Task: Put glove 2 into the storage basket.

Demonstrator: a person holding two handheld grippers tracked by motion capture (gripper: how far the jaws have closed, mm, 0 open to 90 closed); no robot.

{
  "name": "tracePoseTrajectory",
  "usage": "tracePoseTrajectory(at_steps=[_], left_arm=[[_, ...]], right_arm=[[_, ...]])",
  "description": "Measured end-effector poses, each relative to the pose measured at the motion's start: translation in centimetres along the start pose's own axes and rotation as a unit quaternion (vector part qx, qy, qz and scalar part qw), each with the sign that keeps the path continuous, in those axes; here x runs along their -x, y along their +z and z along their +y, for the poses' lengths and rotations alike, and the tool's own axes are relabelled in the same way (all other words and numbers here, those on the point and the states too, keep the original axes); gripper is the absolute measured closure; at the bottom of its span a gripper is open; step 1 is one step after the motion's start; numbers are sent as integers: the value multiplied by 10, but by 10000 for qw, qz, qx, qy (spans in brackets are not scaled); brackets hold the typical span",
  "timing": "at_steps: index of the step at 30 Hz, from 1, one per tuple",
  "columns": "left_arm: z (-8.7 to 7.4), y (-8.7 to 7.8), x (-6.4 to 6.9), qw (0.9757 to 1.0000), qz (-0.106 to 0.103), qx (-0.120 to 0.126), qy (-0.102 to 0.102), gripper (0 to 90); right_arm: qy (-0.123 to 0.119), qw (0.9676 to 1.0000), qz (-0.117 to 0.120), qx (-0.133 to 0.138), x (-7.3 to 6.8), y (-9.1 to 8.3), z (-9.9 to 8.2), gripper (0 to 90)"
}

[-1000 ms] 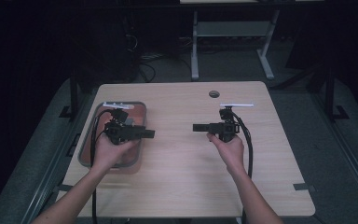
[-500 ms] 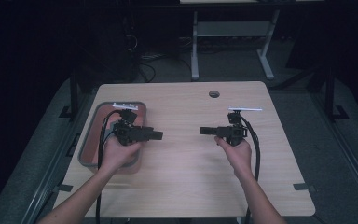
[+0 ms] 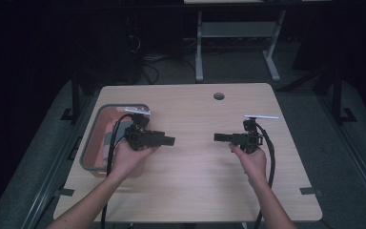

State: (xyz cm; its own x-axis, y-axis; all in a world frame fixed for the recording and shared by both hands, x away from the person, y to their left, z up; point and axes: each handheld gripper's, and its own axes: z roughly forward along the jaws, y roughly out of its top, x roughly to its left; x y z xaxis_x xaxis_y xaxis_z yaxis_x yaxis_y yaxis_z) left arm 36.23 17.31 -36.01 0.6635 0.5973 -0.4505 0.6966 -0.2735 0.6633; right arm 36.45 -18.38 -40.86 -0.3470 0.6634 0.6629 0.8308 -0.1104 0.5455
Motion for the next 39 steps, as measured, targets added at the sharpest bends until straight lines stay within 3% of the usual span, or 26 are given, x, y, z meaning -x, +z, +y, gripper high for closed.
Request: tracePoseTrajectory(at_steps=[14,28,39], left_arm=[[-7,25,13,9997,-250,-66,12,302],[-12,41,22,9993,-361,-101,8,281],[-20,60,27,9985,-526,-166,-48,277]], right_arm=[[116,9999,-95,37,17,-15,-13,410],[226,9996,-168,32,36,-32,-26,399],[249,9997,-47,33,46,-40,-39,374]])
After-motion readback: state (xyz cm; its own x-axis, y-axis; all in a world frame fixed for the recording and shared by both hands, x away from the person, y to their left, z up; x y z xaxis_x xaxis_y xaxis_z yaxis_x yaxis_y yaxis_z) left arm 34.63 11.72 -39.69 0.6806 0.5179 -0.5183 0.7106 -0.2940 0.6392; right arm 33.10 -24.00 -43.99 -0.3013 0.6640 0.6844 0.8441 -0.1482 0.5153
